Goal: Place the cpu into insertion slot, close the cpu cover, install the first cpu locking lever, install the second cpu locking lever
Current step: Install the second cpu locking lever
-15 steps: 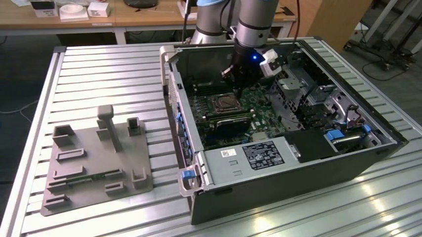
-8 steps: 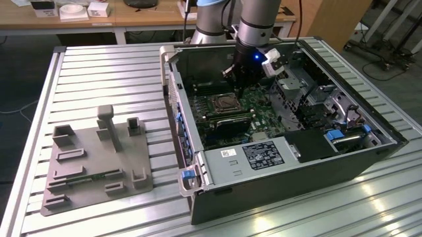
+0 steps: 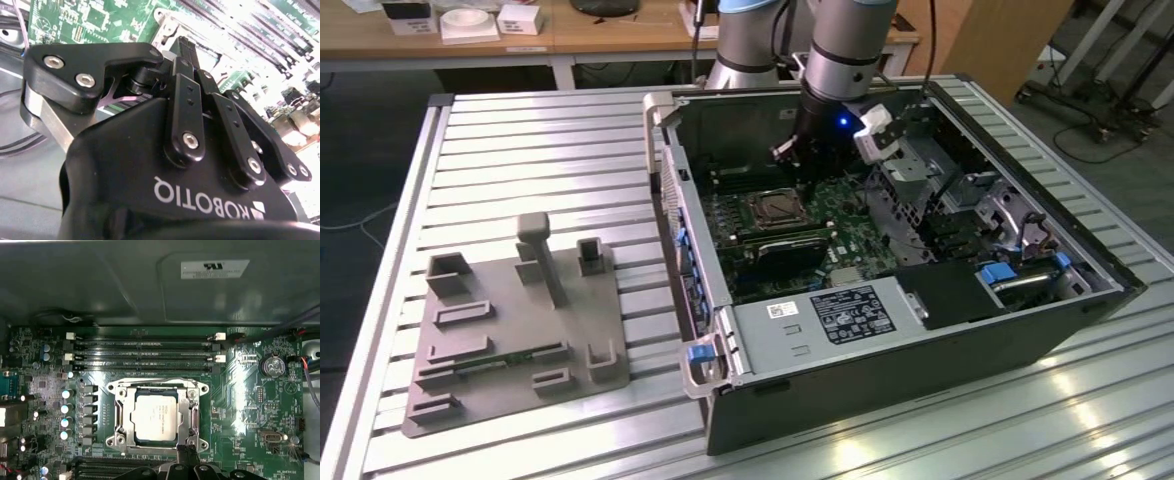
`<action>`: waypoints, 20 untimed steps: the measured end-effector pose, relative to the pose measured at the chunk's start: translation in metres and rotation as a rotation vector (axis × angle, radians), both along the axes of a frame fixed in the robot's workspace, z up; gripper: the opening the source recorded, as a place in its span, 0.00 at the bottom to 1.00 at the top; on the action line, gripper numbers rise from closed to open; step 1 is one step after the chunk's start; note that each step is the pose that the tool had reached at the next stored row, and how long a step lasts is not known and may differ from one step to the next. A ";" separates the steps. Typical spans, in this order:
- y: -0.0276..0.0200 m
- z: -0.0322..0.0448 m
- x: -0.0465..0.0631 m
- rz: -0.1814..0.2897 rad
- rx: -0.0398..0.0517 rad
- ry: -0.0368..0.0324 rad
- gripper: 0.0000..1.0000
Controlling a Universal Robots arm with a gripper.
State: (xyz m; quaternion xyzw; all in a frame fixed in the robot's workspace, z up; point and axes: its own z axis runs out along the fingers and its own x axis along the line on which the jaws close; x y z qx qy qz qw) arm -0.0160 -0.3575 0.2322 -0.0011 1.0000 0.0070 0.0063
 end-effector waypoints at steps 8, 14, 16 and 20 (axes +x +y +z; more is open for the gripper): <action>-0.0093 0.0013 0.000 0.000 -0.0008 0.0000 0.10; -0.0170 0.0014 -0.004 0.000 -0.0012 -0.0001 0.10; -0.0181 0.0014 -0.008 0.000 -0.0013 -0.0001 0.10; -0.0208 0.0013 -0.016 0.000 -0.0014 0.0000 0.10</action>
